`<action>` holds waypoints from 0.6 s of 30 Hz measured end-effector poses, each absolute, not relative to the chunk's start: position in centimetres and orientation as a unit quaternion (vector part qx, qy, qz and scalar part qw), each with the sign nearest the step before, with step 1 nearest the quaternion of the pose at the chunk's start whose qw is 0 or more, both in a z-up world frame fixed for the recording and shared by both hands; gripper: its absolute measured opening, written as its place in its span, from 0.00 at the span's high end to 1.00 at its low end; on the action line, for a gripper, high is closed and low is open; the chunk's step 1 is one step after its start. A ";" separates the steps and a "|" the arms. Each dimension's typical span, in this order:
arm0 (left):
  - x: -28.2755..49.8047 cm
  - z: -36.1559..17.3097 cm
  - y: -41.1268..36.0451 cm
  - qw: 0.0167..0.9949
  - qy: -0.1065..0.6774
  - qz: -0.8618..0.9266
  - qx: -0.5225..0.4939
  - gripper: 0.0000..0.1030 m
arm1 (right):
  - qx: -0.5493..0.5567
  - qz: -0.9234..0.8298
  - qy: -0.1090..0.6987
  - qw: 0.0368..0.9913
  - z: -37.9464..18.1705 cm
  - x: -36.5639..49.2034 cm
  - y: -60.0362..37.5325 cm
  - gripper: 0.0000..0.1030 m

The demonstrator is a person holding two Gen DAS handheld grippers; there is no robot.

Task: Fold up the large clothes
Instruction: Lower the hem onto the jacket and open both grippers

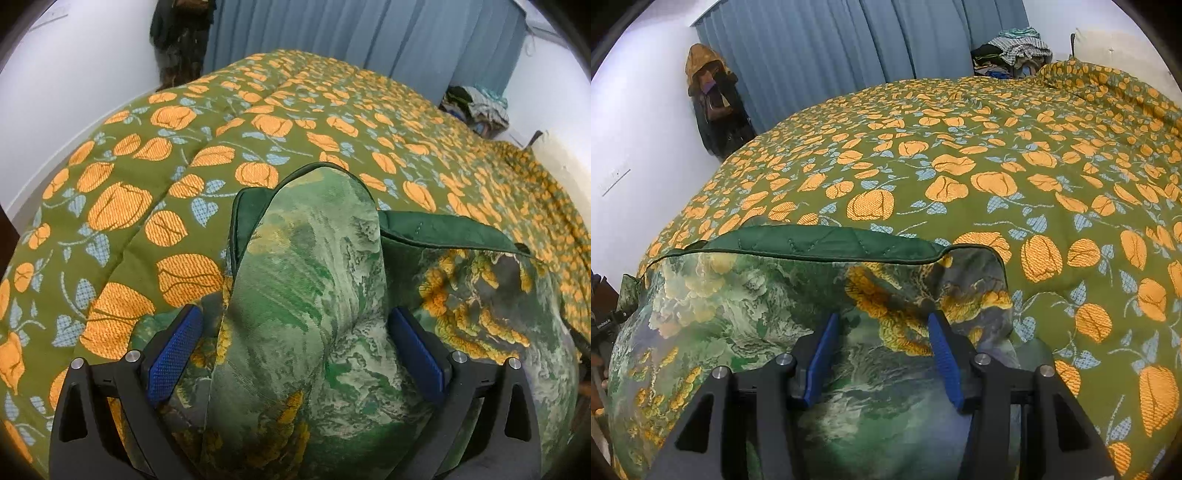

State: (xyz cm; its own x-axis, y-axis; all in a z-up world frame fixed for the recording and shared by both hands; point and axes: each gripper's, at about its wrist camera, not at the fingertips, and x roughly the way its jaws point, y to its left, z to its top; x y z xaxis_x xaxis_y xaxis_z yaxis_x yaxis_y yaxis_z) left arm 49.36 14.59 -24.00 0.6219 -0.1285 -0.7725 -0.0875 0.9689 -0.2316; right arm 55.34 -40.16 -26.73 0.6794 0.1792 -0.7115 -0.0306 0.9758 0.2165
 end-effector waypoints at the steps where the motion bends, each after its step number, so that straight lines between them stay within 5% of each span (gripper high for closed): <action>1: 49.4 -24.0 14.6 0.892 0.435 -0.012 -0.126 0.02 | 0.093 0.057 0.396 0.912 -26.7 55.4 -40.2 0.50; 18: 49.7 -24.2 14.5 0.891 0.437 -0.008 -0.121 0.01 | 0.083 0.051 0.393 0.914 -26.7 55.3 -39.8 0.50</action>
